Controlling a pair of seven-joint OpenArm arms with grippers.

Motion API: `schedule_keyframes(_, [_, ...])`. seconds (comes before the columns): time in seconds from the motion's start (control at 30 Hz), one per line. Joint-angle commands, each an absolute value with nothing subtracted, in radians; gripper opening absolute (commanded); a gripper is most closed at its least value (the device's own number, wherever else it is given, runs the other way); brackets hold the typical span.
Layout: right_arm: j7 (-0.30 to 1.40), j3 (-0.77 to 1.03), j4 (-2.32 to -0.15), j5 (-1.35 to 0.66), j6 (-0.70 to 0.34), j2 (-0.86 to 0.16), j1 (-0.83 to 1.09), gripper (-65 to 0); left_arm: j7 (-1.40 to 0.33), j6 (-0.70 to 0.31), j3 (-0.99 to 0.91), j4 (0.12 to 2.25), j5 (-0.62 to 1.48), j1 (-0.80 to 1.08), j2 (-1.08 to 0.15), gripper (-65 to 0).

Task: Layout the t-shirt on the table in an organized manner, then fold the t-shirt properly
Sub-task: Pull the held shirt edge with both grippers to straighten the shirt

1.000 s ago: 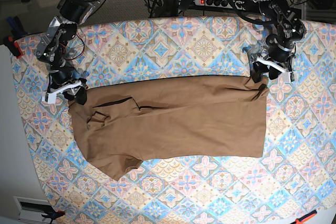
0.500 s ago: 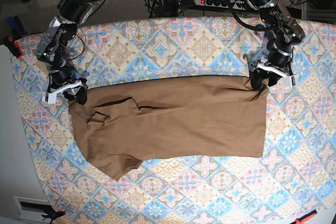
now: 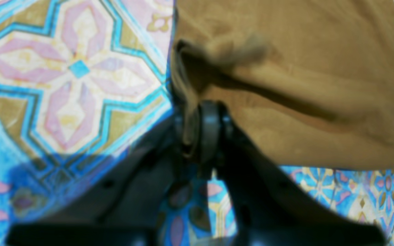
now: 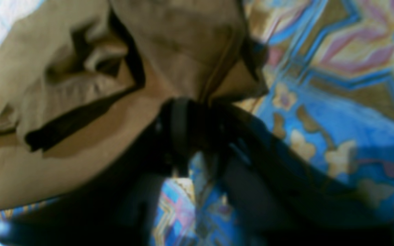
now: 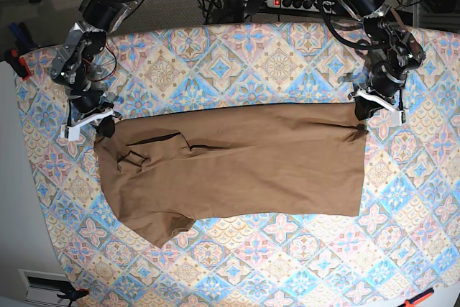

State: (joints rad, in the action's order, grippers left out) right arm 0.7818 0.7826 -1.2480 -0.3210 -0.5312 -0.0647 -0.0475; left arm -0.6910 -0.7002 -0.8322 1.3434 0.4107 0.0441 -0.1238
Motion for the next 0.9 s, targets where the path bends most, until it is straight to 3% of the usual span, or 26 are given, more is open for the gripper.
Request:
schedule_keyframes(0.0, [0.816, 0.78, -1.257, -0.311, -0.535, -0.073, -0.056, -64.6, -0.722, -0.698, -0.828, 1.339, 0.39, 0.044, -0.13, -65.0])
schedule_keyframes(0.33, [0.835, 0.782, -1.273, -0.311, -0.535, -0.073, -0.051, -65.0, -0.727, -0.698, -0.806, 1.36, 0.392, 0.079, -0.156, -65.0])
schedule_keyframes(0.57, [0.839, 0.782, -1.411, -0.311, -0.535, -0.073, -0.05, -65.0, -0.727, -0.698, -0.78, 1.437, 0.401, 0.137, -0.153, -65.0])
schedule_keyframes(0.87, [0.946, 0.788, -1.428, -0.311, -0.535, -0.071, -0.016, -65.0, -0.727, -0.698, -0.78, 1.44, 0.403, 0.196, -0.156, -65.0])
